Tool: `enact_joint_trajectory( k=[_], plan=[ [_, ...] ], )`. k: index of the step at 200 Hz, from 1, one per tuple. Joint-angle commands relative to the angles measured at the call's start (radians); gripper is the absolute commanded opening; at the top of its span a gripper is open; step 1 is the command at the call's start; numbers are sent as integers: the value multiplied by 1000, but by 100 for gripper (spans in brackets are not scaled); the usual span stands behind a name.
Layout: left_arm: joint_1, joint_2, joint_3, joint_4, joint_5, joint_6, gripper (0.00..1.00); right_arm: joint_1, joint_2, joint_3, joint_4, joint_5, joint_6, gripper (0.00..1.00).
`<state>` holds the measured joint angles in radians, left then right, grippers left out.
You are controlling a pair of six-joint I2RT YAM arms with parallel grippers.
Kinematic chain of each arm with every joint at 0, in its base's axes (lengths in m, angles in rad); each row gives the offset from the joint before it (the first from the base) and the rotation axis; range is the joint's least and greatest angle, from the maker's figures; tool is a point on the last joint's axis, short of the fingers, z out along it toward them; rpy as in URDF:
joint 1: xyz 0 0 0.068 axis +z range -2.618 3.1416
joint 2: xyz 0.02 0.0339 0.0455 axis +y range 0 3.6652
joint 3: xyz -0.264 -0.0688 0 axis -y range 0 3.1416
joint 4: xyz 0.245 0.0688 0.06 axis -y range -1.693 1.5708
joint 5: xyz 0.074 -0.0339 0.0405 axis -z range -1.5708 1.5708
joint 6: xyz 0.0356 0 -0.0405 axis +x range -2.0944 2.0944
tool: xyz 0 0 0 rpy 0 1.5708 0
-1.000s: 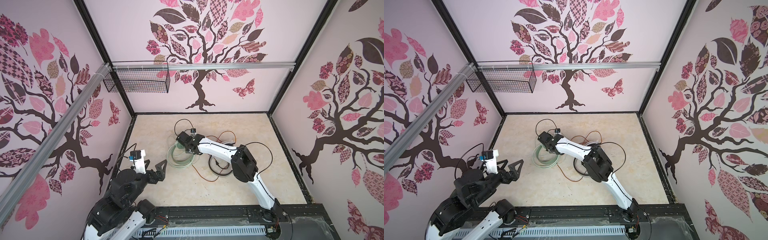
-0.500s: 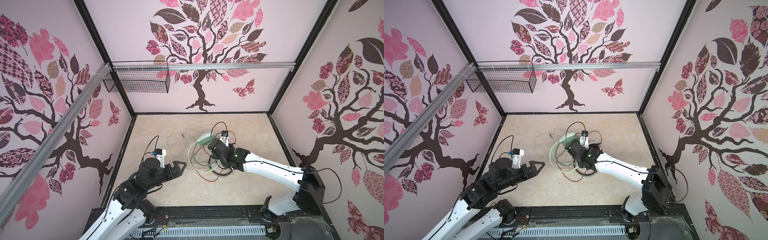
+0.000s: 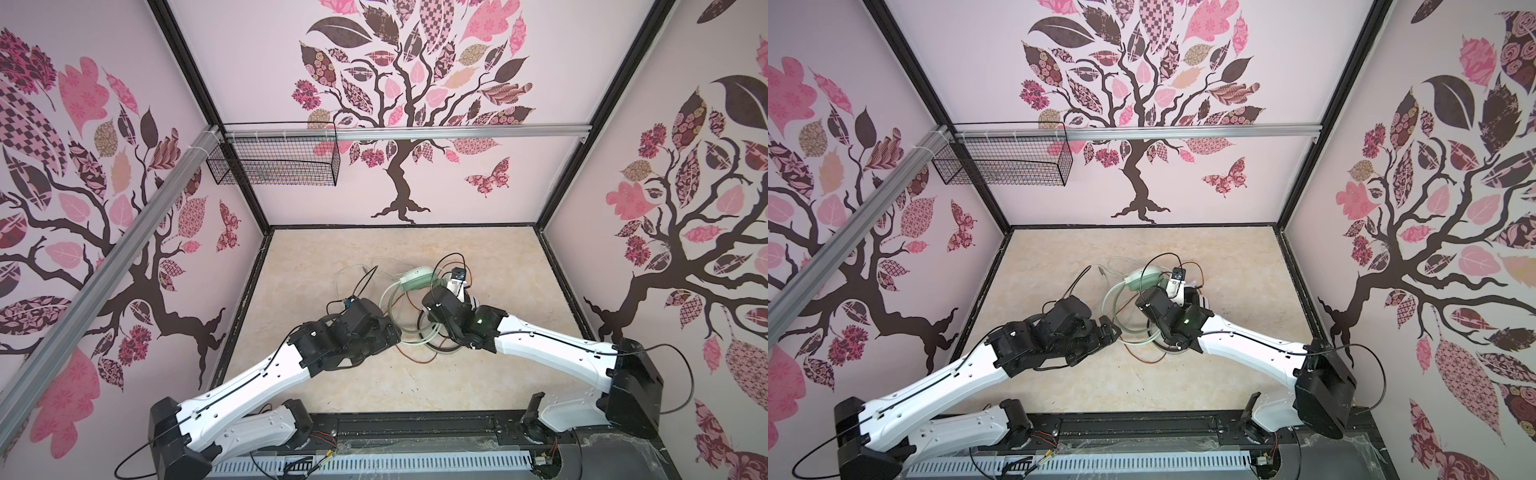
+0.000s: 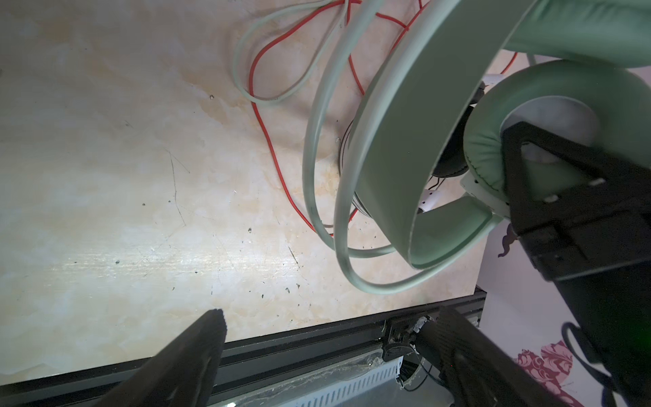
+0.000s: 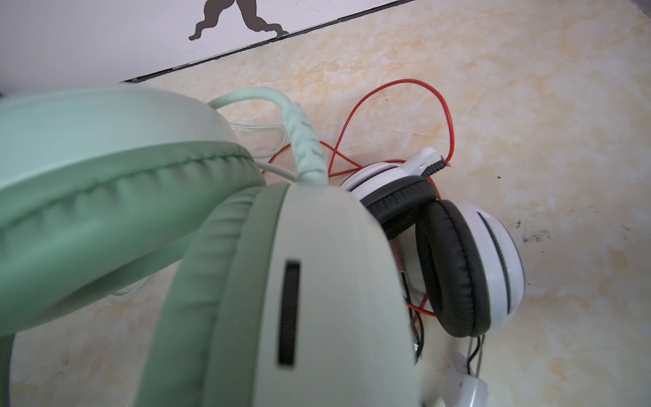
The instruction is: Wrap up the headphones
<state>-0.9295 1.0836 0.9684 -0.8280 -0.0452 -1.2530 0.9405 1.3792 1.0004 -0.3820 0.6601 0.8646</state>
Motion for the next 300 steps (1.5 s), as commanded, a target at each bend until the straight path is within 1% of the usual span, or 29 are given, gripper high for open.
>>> enact_joint_trajectory(
  k=[1,25,40,53,63,69,82,96,111,141,148,160,168,178,185,210,228,234,240,255,268,284,290,294,300],
  plan=[
    [-15,54,72,-49,-56,-68,97,24,-24,15,52,37,56,35],
    [-20,125,127,-67,-83,-61,95,43,-17,16,61,40,52,36],
    [-19,168,149,-77,-86,-59,92,49,-24,7,79,33,47,36],
    [-19,206,163,-78,-76,-66,85,52,-33,2,87,33,47,36],
    [-19,227,167,-68,-61,-71,77,54,-41,0,90,35,46,36],
    [-19,237,168,-61,-52,-74,73,56,-46,-4,91,37,47,36],
    [-19,253,166,-49,-40,-86,70,55,-59,-9,93,44,46,35],
    [-19,260,160,-41,-36,-93,69,57,-75,-15,95,52,48,35],
    [-19,260,156,-44,-42,-99,70,57,-93,-24,98,59,51,35],
    [-19,260,131,-41,-53,-115,76,57,-121,-38,103,72,61,35],
    [-19,260,125,-36,-48,-113,78,57,-125,-39,104,76,62,35],
    [-18,266,116,-27,-35,-112,89,58,-131,-40,103,82,62,35],
    [-19,272,114,-24,-30,-109,93,58,-135,-40,101,85,63,35],
    [-19,282,115,-25,-22,-110,96,58,-140,-41,103,85,63,35],
    [-19,287,115,-27,-17,-112,95,58,-141,-42,104,85,62,35],
    [-19,297,110,-24,-6,-127,78,59,-143,-42,104,85,66,35],
    [-19,298,102,-8,4,-132,57,58,-146,-42,108,85,62,35],
    [-17,297,96,2,9,-134,48,59,-147,-42,110,85,62,35],
    [-16,297,86,19,18,-134,42,59,-147,-40,111,86,59,35],
    [-11,297,66,44,42,-139,36,58,-150,-40,110,88,56,35],
    [-5,301,59,47,54,-138,25,58,-153,-42,113,89,55,35],
    [7,302,58,34,60,-128,16,58,-159,-45,112,90,53,36],
    [11,303,58,28,57,-119,14,58,-162,-46,111,91,50,38],
    [15,301,60,20,55,-110,11,58,-165,-47,111,92,49,40],
    [23,297,66,2,43,-96,7,59,-172,-48,115,92,38,45]
  ],
)
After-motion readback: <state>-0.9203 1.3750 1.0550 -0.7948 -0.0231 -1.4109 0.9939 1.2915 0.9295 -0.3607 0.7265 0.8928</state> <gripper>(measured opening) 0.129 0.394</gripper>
